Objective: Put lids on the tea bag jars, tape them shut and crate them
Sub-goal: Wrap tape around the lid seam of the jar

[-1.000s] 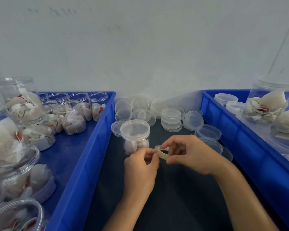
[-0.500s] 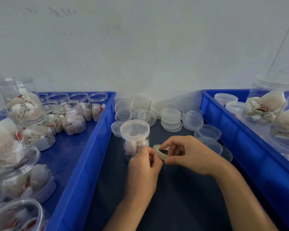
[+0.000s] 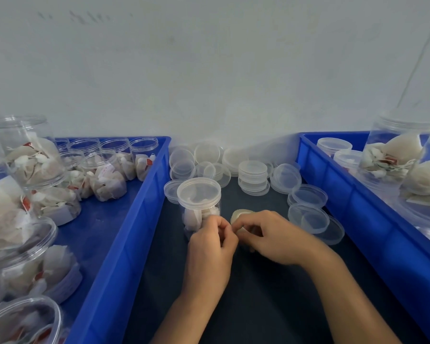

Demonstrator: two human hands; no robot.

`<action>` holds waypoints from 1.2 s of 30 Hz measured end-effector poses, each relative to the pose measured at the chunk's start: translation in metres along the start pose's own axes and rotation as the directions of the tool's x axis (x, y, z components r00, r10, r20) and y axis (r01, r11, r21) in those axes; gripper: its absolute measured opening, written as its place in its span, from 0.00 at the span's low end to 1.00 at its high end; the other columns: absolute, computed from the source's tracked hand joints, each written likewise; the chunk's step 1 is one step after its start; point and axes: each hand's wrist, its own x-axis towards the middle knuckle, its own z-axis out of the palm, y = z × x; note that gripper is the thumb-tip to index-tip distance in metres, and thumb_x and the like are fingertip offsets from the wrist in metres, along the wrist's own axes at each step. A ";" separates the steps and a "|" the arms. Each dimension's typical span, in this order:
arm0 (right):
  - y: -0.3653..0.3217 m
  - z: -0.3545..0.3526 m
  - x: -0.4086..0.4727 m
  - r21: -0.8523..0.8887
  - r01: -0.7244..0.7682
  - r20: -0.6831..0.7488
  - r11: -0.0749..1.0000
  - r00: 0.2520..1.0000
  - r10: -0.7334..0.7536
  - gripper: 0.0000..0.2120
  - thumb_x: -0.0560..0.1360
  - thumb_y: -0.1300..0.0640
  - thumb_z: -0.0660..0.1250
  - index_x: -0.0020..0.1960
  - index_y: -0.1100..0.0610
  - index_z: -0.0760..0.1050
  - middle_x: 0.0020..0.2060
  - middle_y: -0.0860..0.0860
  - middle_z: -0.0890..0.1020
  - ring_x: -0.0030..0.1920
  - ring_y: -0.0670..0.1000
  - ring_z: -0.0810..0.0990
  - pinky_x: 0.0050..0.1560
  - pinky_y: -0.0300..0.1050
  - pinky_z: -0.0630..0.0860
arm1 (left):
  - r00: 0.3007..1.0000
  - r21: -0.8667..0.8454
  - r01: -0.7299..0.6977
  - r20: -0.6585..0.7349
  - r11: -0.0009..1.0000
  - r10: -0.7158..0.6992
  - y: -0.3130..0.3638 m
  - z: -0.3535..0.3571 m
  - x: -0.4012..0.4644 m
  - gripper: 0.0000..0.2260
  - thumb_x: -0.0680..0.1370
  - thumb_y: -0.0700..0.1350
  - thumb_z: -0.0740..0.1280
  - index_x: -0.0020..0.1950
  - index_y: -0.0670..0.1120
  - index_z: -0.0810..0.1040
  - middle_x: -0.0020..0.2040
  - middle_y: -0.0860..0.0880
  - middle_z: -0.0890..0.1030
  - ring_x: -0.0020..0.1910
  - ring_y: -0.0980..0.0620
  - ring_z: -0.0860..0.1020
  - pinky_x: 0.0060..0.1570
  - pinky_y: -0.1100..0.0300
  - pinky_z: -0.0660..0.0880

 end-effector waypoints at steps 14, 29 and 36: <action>-0.008 0.002 0.000 0.166 0.001 -0.069 0.986 0.998 0.010 0.03 0.84 0.44 0.65 0.53 0.39 0.78 0.38 0.47 0.86 0.29 0.51 0.83 0.35 0.46 0.83 | 0.987 0.077 -0.119 -0.097 0.990 0.126 0.003 -0.006 -0.001 0.05 0.83 0.43 0.70 0.50 0.49 0.75 0.37 0.57 0.78 0.41 0.59 0.81 0.35 0.65 0.77; -0.012 0.010 0.005 -0.031 0.086 -0.398 0.996 0.913 -0.091 0.01 0.81 0.43 0.68 0.51 0.39 0.78 0.54 0.36 0.74 0.48 0.43 0.77 0.49 0.53 0.80 | 0.770 0.168 -0.283 -0.547 0.944 0.328 0.002 -0.013 0.003 0.06 0.77 0.39 0.69 0.53 0.43 0.77 0.44 0.50 0.75 0.42 0.50 0.73 0.45 0.63 0.68; -0.018 0.008 0.003 -0.076 0.143 -0.467 0.987 0.869 -0.161 0.01 0.81 0.43 0.68 0.50 0.38 0.77 0.53 0.37 0.75 0.49 0.45 0.79 0.46 0.53 0.81 | 0.921 -0.091 -0.188 -0.362 0.978 0.144 -0.020 -0.014 0.015 0.26 0.76 0.47 0.76 0.73 0.54 0.72 0.66 0.52 0.72 0.66 0.55 0.75 0.63 0.53 0.76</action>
